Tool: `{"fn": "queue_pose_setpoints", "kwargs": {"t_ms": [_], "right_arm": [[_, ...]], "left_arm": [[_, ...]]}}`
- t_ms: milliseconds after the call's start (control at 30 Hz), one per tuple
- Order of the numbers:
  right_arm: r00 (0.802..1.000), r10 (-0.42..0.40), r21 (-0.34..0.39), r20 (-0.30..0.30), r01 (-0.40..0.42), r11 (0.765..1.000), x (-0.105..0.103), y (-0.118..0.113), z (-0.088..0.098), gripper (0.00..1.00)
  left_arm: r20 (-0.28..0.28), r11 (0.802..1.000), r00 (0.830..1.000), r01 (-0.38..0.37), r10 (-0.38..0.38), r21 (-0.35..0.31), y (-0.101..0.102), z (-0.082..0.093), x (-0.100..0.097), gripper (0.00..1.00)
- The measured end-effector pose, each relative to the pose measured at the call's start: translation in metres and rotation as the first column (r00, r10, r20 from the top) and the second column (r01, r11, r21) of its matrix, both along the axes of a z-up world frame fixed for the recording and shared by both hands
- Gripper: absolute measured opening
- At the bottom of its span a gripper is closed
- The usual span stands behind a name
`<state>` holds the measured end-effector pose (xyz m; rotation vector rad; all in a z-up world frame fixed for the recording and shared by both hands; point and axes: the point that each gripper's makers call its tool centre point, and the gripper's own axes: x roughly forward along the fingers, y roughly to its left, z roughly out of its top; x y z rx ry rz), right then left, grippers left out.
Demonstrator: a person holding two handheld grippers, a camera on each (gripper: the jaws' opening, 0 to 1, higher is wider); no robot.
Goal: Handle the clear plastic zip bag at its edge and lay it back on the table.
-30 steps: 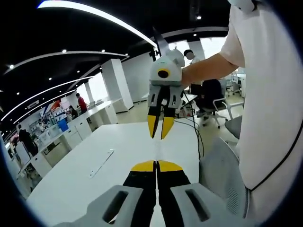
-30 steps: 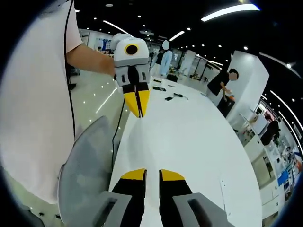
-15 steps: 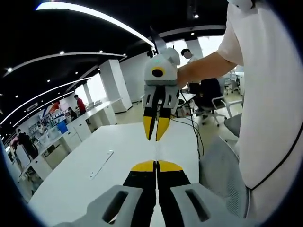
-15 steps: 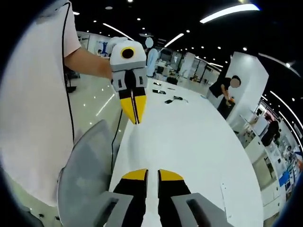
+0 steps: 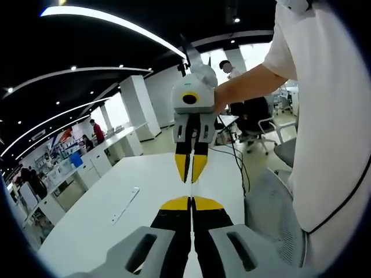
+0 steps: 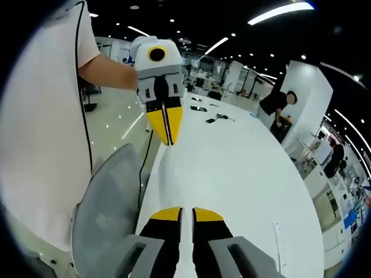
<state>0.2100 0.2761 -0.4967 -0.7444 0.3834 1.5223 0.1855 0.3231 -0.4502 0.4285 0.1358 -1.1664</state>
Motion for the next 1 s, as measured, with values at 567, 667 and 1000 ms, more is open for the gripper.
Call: {"fn": "queue_pose_setpoints", "kwargs": {"t_ms": [567,667,1000], "right_arm": [[0.999,0.025,-0.010,-0.046,-0.026,1.000,-0.0088,0.0009,-0.0055,0.00],[0.998,0.023,-0.011,-0.055,-0.024,1.000,-0.0097,0.0007,-0.0051,0.00],[0.999,0.002,-0.029,-0.047,-0.003,1.000,-0.0071,0.0005,-0.0049,0.00]], "left_arm": [[0.006,1.000,1.000,-0.002,0.002,0.000,-0.0014,0.0017,0.0016,0.00],[0.003,1.000,1.000,-0.006,0.006,0.000,-0.0007,0.0014,0.0021,0.00],[-0.021,1.000,0.999,-0.025,0.025,0.007,0.0028,-0.0035,0.0034,0.00]]}}
